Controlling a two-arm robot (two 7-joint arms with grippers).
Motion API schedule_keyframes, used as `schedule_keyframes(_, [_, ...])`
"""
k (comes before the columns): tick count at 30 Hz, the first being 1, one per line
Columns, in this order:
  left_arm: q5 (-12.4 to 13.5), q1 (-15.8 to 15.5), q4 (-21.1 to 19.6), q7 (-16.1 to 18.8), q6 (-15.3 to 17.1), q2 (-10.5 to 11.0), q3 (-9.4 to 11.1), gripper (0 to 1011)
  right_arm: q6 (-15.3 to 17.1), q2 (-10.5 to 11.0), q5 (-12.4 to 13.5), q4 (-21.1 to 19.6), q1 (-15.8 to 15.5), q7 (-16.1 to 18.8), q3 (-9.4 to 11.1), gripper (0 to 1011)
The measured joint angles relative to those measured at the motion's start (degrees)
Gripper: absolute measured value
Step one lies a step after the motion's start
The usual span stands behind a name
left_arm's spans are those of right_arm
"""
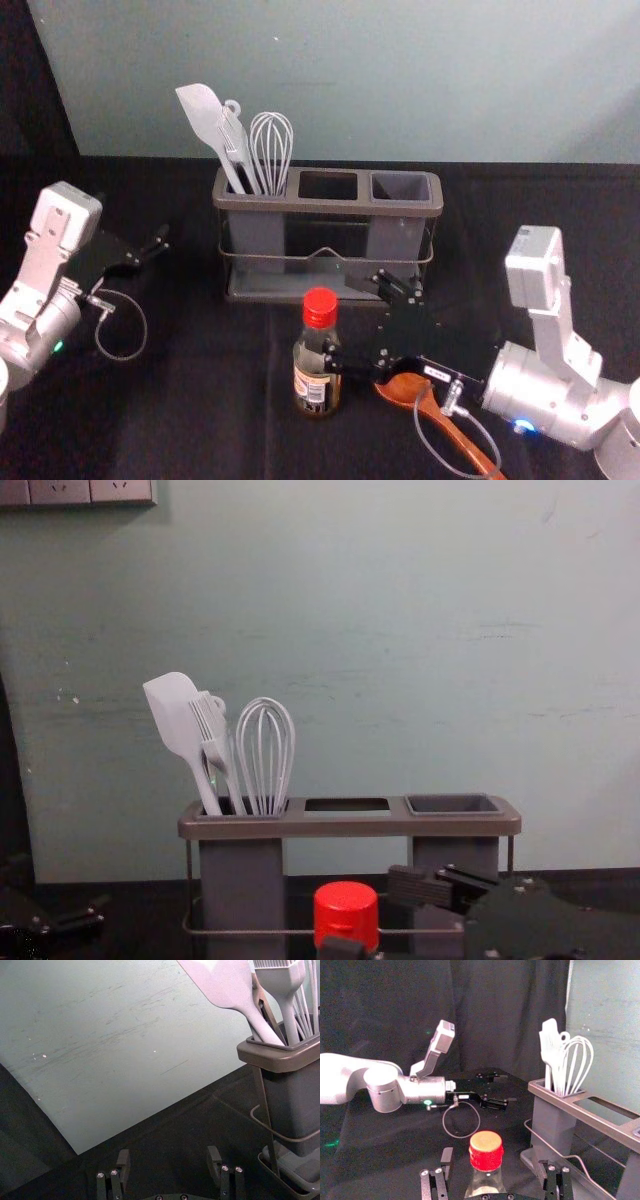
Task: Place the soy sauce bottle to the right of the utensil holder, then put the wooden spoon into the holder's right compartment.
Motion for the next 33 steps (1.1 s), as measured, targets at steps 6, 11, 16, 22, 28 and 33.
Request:
schedule_keyframes(6, [0.0, 0.0, 0.0, 0.0, 0.0, 0.0, 0.0, 1005, 1.85, -1.37, 0.19, 1.35, 1.91, -0.07, -1.16, 1002])
schedule_keyframes(11, [0.0, 0.0, 0.0, 0.0, 0.0, 0.0, 0.0, 1005, 2.64, -2.09, -0.08, 2.22, 3.18, -0.15, -2.23, 1002])
schedule_keyframes(16, [0.0, 0.0, 0.0, 0.0, 0.0, 0.0, 0.0, 1005, 2.79, -2.68, -1.11, 2.65, 3.89, -0.92, -3.04, 1002])
schedule_keyframes(22, [0.0, 0.0, 0.0, 0.0, 0.0, 0.0, 0.0, 1005, 2.76, -2.57, -1.03, 2.6, 3.78, -0.9, -2.92, 1002])
schedule_keyframes(28, [0.0, 0.0, 0.0, 0.0, 0.0, 0.0, 0.0, 1005, 2.71, -2.47, -0.95, 2.51, 3.68, -0.88, -2.83, 998])
schedule_keyframes(33, [0.0, 0.0, 0.0, 0.0, 0.0, 0.0, 0.0, 1005, 2.68, -2.44, -0.91, 2.46, 3.63, -0.81, -2.78, 906])
